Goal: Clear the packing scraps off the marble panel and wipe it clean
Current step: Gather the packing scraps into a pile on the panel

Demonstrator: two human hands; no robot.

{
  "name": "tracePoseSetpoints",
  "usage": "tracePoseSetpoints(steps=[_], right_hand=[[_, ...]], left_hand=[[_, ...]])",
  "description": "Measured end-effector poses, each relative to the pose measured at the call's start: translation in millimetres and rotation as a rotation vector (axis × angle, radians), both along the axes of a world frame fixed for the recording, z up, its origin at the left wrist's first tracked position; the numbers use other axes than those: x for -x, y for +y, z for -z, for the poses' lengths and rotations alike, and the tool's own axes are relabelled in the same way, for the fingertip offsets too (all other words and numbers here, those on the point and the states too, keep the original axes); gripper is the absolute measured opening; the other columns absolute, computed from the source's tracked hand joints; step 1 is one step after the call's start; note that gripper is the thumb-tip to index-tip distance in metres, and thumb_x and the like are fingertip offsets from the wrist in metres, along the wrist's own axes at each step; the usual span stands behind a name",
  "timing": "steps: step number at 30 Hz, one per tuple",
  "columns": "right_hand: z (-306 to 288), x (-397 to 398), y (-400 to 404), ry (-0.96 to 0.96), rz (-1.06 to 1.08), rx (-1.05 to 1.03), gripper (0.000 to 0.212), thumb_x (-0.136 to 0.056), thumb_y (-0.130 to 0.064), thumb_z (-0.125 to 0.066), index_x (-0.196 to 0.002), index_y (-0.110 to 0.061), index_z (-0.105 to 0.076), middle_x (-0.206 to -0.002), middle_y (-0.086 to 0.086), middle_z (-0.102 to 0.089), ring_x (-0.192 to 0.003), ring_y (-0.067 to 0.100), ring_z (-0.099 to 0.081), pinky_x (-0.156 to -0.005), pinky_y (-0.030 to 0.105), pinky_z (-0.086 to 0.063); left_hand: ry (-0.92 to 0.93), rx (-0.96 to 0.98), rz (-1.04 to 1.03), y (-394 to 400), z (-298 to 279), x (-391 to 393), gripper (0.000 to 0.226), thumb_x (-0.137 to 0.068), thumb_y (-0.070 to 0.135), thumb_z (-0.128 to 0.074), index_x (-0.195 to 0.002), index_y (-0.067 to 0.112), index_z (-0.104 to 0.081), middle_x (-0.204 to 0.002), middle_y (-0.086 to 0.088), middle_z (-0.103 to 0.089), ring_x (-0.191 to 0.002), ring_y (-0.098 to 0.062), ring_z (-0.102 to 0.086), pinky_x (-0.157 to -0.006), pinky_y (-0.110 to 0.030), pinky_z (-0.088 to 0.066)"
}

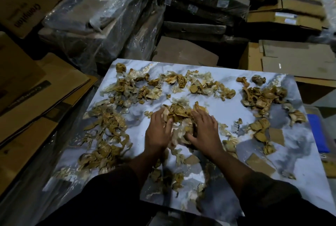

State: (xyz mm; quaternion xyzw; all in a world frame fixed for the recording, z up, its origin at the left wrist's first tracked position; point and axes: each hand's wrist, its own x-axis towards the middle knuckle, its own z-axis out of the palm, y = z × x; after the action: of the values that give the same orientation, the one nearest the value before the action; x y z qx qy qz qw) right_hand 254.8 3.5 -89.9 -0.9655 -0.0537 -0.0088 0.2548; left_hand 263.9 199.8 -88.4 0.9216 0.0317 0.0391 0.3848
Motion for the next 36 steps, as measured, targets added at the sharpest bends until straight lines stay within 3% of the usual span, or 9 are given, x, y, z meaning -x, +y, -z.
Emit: tracePoseSetpoints(steps=[4,8,13,18,21,26,30,34,36], right_hand=[[-11.4,-18.3,8.1,-0.038,0.052,0.111,0.071,-0.076,-0.048,-0.078,-0.136,-0.022,-0.050,-0.142,0.006,-0.044,-0.134,0.028,-0.039,-0.107,0.049,-0.031],[-21.5,-26.8,16.6,-0.110,0.050,0.217,0.064,-0.071,-0.045,-0.083,-0.120,-0.019,-0.052,-0.122,0.006,-0.049,-0.113,0.028,-0.045,-0.093,0.042,-0.038],[-10.9,-21.0,20.1,0.058,0.018,0.011,0.069,-0.074,-0.028,-0.088,-0.127,-0.015,-0.047,-0.136,0.013,-0.046,-0.125,0.032,-0.046,-0.094,0.040,-0.049],[-16.7,-11.2,4.1,0.120,-0.088,-0.128,0.087,-0.075,-0.022,-0.082,-0.151,-0.014,-0.039,-0.144,0.010,-0.048,-0.134,0.028,-0.042,-0.107,0.038,-0.041],[-30.3,0.5,-9.7,0.107,-0.154,-0.234,0.079,-0.077,-0.019,-0.068,-0.152,-0.016,-0.041,-0.148,0.008,-0.046,-0.137,0.025,-0.039,-0.110,0.039,-0.039],[-11.8,37.1,-61.6,-0.074,0.169,-0.160,0.037,-0.089,-0.016,-0.063,-0.126,-0.014,-0.062,-0.124,0.006,-0.062,-0.117,0.023,-0.052,-0.101,0.041,-0.044],[19.2,92.2,-116.5,-0.118,0.387,0.071,0.020,-0.093,-0.024,-0.063,-0.110,-0.014,-0.064,-0.117,0.007,-0.064,-0.117,0.027,-0.053,-0.106,0.047,-0.038],[38.6,133.0,-132.6,-0.063,0.417,0.110,0.038,-0.096,-0.039,-0.049,-0.119,-0.012,-0.062,-0.137,0.012,-0.058,-0.136,0.030,-0.046,-0.118,0.053,-0.028],[42.9,141.8,-121.4,-0.032,0.412,0.077,0.040,-0.095,-0.037,-0.049,-0.125,-0.012,-0.058,-0.145,0.015,-0.052,-0.142,0.030,-0.038,-0.122,0.052,-0.021]], left_hand=[[0.023,0.068,0.019,-5.0,-4.1,7.5,0.051,-0.104,0.039,-0.051,-0.152,0.024,-0.041,-0.148,0.002,-0.051,-0.120,-0.016,-0.061,-0.096,-0.037,-0.053],[0.009,0.045,0.048,-13.6,-7.0,13.3,0.048,-0.105,0.037,-0.048,-0.150,0.020,-0.044,-0.150,0.001,-0.051,-0.130,-0.019,-0.054,-0.106,-0.039,-0.047],[-0.009,0.061,-0.043,-17.3,-1.7,32.5,0.044,-0.105,0.031,-0.051,-0.147,0.021,-0.046,-0.145,0.000,-0.054,-0.128,-0.018,-0.055,-0.106,-0.039,-0.048],[-0.033,-0.032,-0.161,-6.7,3.5,51.9,0.039,-0.102,0.022,-0.057,-0.139,0.014,-0.052,-0.138,-0.005,-0.055,-0.129,-0.023,-0.050,-0.103,-0.035,-0.042],[-0.087,-0.099,-0.217,0.6,7.6,61.7,0.039,-0.098,0.019,-0.062,-0.135,0.011,-0.055,-0.134,-0.009,-0.056,-0.129,-0.028,-0.048,-0.105,-0.039,-0.041],[-0.025,-0.353,-0.321,7.7,27.2,78.9,0.047,-0.093,0.038,-0.063,-0.130,0.010,-0.060,-0.135,-0.015,-0.060,-0.138,-0.037,-0.044,-0.116,-0.055,-0.033],[0.059,-0.355,-0.311,-5.4,38.7,97.1,0.060,-0.090,0.055,-0.047,-0.134,0.017,-0.062,-0.145,-0.008,-0.056,-0.145,-0.032,-0.038,-0.119,-0.060,-0.023],[0.094,-0.249,-0.239,-34.9,40.3,113.3,0.065,-0.089,0.054,-0.044,-0.141,0.016,-0.055,-0.153,-0.008,-0.047,-0.149,-0.029,-0.032,-0.124,-0.055,-0.012],[0.067,-0.237,-0.213,-52.9,39.8,117.8,0.063,-0.089,0.053,-0.046,-0.137,0.013,-0.058,-0.148,-0.011,-0.052,-0.144,-0.031,-0.039,-0.123,-0.056,-0.015]])
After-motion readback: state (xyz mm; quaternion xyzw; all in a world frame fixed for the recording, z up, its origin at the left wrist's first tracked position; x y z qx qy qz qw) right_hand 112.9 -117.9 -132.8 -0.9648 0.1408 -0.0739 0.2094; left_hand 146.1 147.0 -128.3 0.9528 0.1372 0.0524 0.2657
